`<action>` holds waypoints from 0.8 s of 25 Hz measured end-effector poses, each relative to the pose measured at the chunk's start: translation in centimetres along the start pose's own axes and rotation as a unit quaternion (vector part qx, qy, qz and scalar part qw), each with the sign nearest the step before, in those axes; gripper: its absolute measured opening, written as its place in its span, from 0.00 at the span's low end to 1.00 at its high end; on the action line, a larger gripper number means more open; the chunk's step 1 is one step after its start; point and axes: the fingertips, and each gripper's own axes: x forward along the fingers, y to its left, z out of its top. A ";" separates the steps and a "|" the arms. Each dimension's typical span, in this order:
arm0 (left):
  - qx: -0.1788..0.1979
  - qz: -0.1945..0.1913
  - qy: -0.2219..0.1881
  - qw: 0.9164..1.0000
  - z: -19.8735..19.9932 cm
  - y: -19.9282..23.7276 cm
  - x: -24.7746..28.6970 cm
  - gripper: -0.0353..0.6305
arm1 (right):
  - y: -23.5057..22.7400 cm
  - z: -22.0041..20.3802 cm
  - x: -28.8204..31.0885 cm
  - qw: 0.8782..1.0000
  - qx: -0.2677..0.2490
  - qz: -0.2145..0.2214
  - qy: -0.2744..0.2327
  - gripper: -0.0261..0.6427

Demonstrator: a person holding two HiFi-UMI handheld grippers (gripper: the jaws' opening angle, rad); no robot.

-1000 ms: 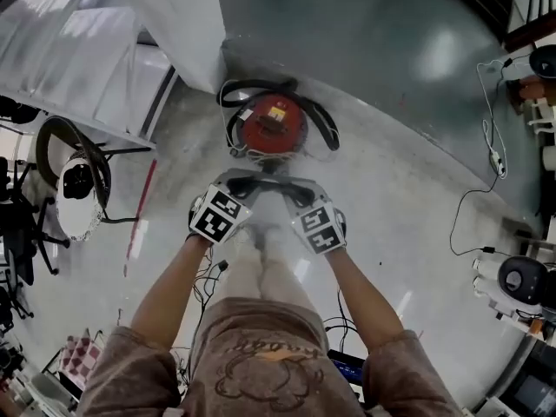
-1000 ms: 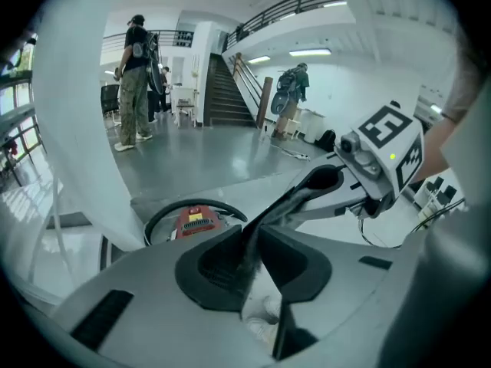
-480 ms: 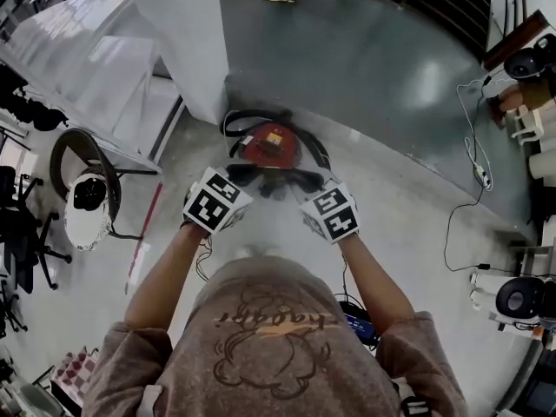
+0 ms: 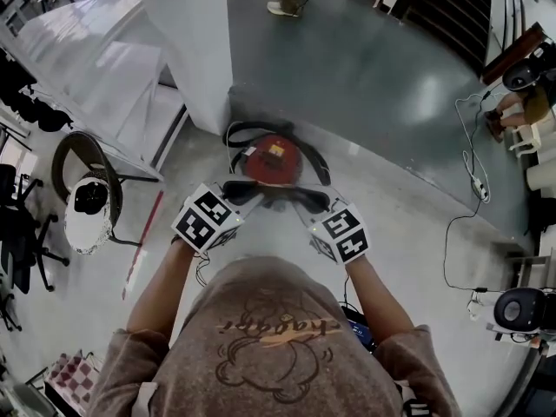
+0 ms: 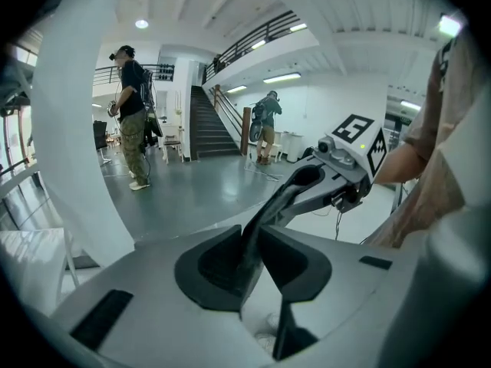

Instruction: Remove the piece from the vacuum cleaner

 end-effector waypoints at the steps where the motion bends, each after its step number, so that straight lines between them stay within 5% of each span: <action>1: -0.007 -0.002 -0.004 1.000 -0.1 -0.1 -0.3 0.16 | 0.2 0.1 -0.1 1.000 0.005 0.000 -0.001 0.10; 9: -0.041 0.001 -0.027 0.999 -2.2 -0.7 -0.4 0.16 | 1.3 -1.1 0.4 0.996 0.081 -0.015 -0.023 0.11; 20: -0.062 -0.010 -0.030 0.998 -4.2 -1.6 0.2 0.16 | 2.1 -3.0 0.6 0.996 0.087 -0.017 -0.013 0.11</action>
